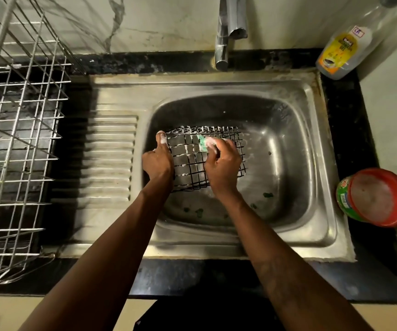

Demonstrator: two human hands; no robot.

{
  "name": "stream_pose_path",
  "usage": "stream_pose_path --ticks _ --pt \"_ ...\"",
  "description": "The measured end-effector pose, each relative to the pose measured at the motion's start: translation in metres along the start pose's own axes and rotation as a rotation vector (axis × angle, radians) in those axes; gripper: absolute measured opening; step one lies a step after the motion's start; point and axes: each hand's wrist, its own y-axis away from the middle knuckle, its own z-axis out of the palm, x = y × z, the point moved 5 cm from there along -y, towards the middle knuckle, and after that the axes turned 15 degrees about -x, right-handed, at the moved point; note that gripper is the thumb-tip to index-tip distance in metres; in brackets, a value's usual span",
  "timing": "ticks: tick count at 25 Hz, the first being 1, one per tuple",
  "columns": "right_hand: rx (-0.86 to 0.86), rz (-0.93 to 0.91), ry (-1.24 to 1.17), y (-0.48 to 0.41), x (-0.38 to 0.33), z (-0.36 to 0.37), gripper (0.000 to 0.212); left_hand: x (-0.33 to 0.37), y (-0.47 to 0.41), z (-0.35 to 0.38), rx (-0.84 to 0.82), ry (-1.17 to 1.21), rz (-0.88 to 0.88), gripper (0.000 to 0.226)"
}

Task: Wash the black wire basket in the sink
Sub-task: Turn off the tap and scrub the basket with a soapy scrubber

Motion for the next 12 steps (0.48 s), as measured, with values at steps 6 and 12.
stream_pose_path --ticks 6,12 --pt "0.017 0.4 0.161 -0.035 0.092 -0.022 0.023 0.001 0.001 0.0 0.01 0.01 -0.007 0.065" --pt "-0.057 0.248 0.111 -0.023 0.037 -0.012 0.02 0.002 -0.001 0.002 0.026 -0.002 -0.04 0.083"
